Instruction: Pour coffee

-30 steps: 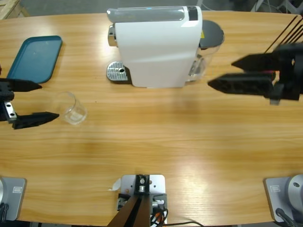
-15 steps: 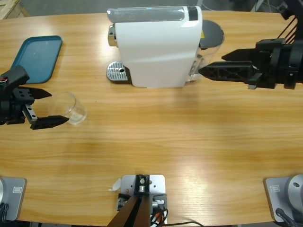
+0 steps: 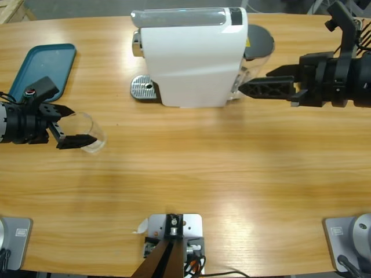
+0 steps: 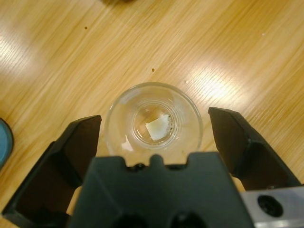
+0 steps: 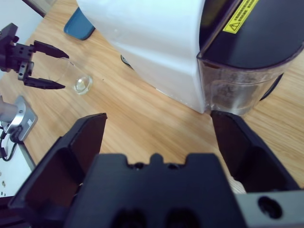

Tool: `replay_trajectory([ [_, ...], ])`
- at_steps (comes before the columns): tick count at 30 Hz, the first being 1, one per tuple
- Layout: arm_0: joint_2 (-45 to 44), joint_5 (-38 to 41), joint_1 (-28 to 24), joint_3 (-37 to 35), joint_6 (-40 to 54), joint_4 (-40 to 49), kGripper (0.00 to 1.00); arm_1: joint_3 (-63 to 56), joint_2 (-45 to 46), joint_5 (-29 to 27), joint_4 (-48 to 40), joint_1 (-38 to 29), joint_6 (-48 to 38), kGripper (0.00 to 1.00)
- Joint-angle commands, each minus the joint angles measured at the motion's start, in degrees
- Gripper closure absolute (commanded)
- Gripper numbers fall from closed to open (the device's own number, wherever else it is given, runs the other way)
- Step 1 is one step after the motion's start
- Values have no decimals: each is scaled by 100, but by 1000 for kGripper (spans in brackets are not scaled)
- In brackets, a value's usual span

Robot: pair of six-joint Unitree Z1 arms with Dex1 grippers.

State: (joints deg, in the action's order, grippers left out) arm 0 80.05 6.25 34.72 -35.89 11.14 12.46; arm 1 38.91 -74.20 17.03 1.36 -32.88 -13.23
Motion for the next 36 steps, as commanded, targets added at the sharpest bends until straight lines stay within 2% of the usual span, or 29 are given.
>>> replay_trajectory([
  [1,-341,-88,-64,161,0,498,25,-266,-288,134,-230,111,5,0],
  [6,-160,-94,-62,154,108,521,101,-347,-192,134,-233,194,5,0],
  [12,157,-106,-62,99,116,424,42,-372,-163,146,-247,229,5,0],
  [16,306,-73,-62,43,187,424,177,-351,-148,151,-259,236,5,0],
  [19,332,-103,-62,11,210,408,131,-368,-144,169,-259,238,5,0],
  [31,376,-74,-71,3,424,266,139,-382,-209,195,-268,238,5,0],
  [33,399,-45,-71,3,433,263,181,-384,-209,195,-268,238,5,0],
  [36,433,-39,-71,3,424,233,179,-384,-209,195,-268,238,5,0],
])
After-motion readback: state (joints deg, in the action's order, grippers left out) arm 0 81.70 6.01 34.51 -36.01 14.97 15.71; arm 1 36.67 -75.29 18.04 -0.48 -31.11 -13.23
